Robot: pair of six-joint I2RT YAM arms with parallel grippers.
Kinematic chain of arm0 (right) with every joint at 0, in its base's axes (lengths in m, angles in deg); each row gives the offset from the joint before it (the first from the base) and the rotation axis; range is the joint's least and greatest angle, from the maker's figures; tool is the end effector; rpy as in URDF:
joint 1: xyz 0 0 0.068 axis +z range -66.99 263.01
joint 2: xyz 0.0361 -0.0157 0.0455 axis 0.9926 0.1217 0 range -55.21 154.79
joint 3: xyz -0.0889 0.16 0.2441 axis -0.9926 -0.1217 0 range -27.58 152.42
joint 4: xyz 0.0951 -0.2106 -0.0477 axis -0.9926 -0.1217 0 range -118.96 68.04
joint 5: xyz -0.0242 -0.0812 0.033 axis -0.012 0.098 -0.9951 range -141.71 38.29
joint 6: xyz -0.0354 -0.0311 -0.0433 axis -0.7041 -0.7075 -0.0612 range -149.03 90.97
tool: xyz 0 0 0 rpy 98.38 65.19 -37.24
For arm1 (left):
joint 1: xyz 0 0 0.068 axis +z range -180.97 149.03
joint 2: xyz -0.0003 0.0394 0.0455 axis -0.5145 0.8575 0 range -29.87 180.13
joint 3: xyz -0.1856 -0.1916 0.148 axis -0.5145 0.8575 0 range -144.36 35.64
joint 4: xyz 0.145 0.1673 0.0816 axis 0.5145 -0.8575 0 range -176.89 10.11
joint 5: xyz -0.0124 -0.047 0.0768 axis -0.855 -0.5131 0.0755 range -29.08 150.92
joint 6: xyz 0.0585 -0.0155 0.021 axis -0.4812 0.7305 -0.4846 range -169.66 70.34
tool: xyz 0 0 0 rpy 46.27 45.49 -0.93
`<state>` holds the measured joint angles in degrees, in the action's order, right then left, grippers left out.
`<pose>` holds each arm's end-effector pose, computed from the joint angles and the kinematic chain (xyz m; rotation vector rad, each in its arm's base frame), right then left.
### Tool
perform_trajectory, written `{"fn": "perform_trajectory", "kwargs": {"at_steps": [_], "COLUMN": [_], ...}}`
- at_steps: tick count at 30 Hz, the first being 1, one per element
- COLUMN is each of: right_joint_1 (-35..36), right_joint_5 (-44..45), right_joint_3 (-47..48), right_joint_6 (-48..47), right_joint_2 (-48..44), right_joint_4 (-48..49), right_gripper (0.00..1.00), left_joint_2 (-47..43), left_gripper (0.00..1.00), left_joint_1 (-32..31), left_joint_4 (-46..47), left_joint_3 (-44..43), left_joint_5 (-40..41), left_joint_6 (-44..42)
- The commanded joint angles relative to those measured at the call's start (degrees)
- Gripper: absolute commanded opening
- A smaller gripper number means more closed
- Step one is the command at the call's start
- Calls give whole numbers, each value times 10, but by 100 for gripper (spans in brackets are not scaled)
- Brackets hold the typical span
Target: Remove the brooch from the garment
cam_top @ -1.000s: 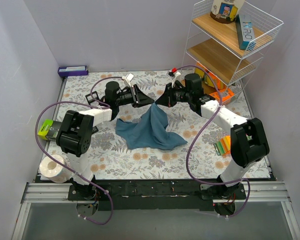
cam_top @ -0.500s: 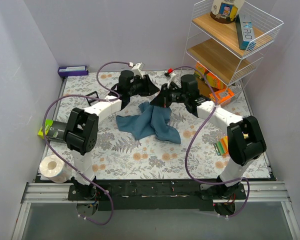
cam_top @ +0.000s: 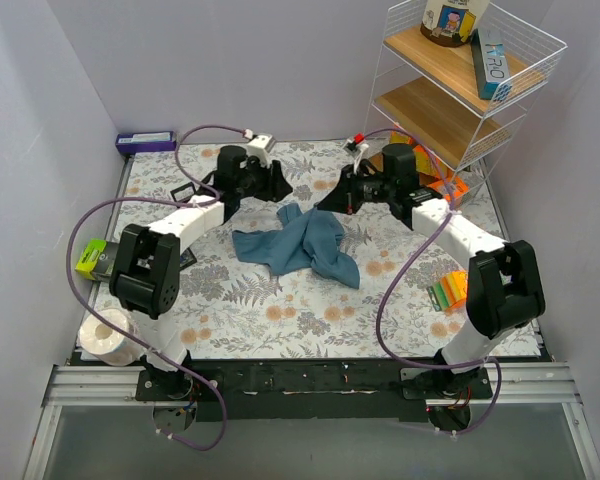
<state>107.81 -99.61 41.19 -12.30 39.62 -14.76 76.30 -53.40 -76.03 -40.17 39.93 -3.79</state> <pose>0.3189 0.1879 0.3334 -0.7351 1.8510 1.2697 0.3893 -0.1799 0.2872 -0.1974 2.1802 -1.0891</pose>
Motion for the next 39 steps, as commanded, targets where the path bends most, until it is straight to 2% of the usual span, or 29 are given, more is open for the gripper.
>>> {"fn": "perform_trajectory", "kwargs": {"at_steps": [1, 2, 4, 5, 8, 18, 26, 29, 33, 35, 39], "right_joint_1": [-41, -45, -51, -55, -65, -80, -80, -77, -77, -77, -75], "right_joint_5": [73, 86, 103, 108, 102, 126, 156, 183, 209, 208, 190], "right_joint_3": [26, 30, 47, 51, 72, 211, 313, 327, 320, 313, 310], "right_joint_6": [-94, -96, -72, -53, -18, 34, 54, 60, 80, 95, 125], "right_joint_2": [-27, -19, 17, 29, 77, 250, 358, 369, 369, 374, 389], "right_joint_4": [-104, -110, -116, -113, -102, -94, -122, -145, -165, -166, -159], "right_gripper": [5, 10, 22, 24, 26, 31, 34, 35, 46, 49, 48], "left_joint_2": [-51, -46, -13, -1, 40, 141, 143, 136, 134, 134, 134], "left_gripper": [43, 44, 47, 48, 51, 54, 55, 55, 55, 55, 55], "left_joint_1": [33, 33, 33, 34, 38, 35, 25, 22, 22, 21, 20], "left_joint_4": [18, 32, 61, 64, 92, 120, 105, 95, 85, 84, 76], "left_joint_3": [68, 76, 84, 80, 67, -14, -2, 5, 9, 10, 11], "left_joint_5": [-157, -157, -161, -168, -216, -232, -245, -255, -258, -257, -255], "left_joint_6": [39, 90, 132, 175, 211, 212, 200, 204, 201, 199, 193]}}
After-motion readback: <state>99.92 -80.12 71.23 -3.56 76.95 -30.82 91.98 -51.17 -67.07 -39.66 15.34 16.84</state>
